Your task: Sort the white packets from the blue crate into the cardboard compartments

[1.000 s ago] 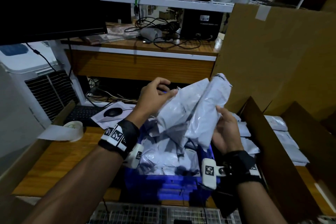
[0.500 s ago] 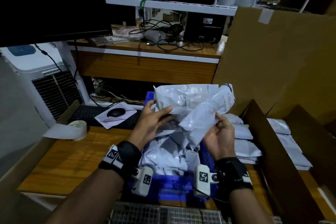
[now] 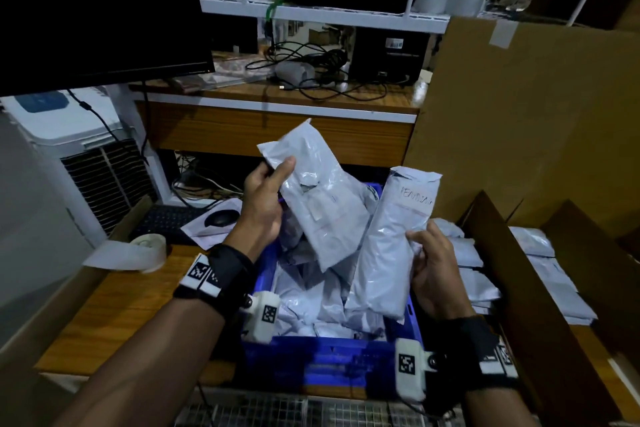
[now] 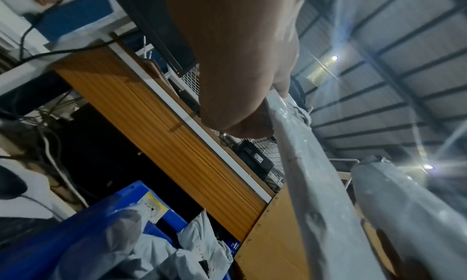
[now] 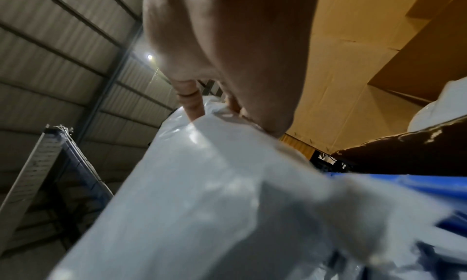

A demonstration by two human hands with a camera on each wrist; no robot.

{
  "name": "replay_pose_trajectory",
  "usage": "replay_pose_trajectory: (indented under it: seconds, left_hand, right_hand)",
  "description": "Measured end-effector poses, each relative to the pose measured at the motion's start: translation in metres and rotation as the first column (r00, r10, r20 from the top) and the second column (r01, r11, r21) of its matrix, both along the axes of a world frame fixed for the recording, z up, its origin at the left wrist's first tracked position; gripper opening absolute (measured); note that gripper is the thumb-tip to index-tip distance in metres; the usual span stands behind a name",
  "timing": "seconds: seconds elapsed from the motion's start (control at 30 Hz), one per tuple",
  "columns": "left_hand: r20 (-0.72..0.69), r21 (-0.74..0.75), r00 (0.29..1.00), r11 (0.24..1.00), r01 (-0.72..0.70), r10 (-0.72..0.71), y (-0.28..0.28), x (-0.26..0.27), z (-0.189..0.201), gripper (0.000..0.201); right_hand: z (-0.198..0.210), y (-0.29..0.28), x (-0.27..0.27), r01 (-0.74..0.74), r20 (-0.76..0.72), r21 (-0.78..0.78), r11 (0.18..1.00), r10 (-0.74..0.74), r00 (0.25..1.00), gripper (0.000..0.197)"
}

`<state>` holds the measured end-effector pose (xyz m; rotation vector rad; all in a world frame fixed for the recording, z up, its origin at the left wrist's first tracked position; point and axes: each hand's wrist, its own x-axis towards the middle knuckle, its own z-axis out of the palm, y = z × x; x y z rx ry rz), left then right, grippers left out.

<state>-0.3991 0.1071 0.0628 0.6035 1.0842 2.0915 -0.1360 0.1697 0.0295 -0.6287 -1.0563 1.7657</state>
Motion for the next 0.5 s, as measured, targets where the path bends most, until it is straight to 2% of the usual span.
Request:
replay_pose_trajectory:
  seconds: [0.1,0.2,0.37,0.5]
  left_hand:
    - [-0.117,-0.025,0.992,0.999,0.043,-0.045,-0.003,-0.002,0.004,0.031]
    - [-0.169,-0.047,0.983,0.997,0.069,-0.076,-0.003,0.001,0.009,0.035]
    - [-0.169,-0.057,0.979,0.993,0.103,-0.111,-0.005,0.006,0.014,0.034]
    - [-0.145,-0.056,0.981,0.991,0.122,-0.129,-0.004,0.006,0.017,0.035]
  right_hand:
    - [0.005,-0.004,-0.003,-0.084,0.048,0.052,0.995,0.082,0.995,0.042]
    - [0.005,-0.012,-0.008,-0.186,0.061,0.061,0.981,0.182,0.981,0.048]
    - [0.000,-0.019,-0.017,-0.310,0.069,0.036,0.950,0.307,0.949,0.048]
    - [-0.003,-0.020,-0.023,-0.296,0.066,0.031,0.955,0.294,0.954,0.049]
